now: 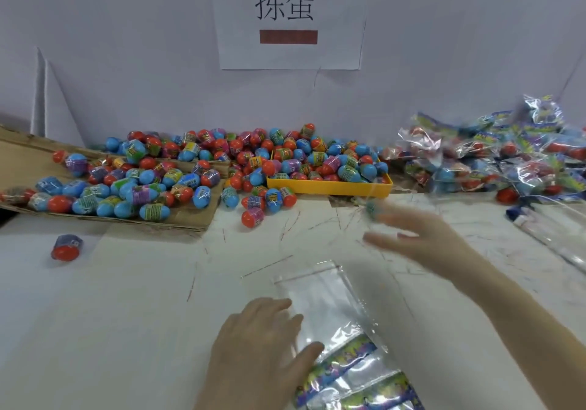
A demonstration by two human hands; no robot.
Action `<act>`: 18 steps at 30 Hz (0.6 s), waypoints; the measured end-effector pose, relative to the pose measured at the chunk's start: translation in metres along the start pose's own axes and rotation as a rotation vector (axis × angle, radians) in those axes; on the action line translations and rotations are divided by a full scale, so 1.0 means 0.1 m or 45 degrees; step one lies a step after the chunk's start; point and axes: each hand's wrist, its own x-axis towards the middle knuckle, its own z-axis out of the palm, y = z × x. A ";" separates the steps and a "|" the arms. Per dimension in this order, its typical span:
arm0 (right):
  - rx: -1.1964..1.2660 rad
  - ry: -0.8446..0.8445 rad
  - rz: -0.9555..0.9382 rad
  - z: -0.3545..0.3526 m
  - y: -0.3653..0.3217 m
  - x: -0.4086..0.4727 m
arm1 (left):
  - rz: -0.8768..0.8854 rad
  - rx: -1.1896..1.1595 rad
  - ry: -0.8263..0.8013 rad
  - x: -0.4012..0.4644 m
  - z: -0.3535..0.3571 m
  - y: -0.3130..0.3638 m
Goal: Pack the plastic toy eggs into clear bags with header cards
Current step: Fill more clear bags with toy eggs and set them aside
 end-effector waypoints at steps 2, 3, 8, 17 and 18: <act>-0.347 -0.250 -0.150 0.27 0.12 -0.13 | 0.098 0.093 0.035 -0.02 0.09 0.01; -0.512 -0.338 -0.206 0.39 0.20 -0.17 | 0.120 0.108 0.069 -0.04 0.13 -0.01; -0.690 -0.269 -0.317 0.65 0.35 -0.22 | 0.115 0.094 0.196 -0.07 0.19 -0.06; -0.311 0.224 -0.605 0.48 0.05 -0.39 | -1.073 -0.790 -0.006 0.11 -0.22 -0.24; -0.358 0.261 -0.689 0.49 0.00 -0.42 | -1.144 -0.966 -0.183 0.17 -0.28 -0.24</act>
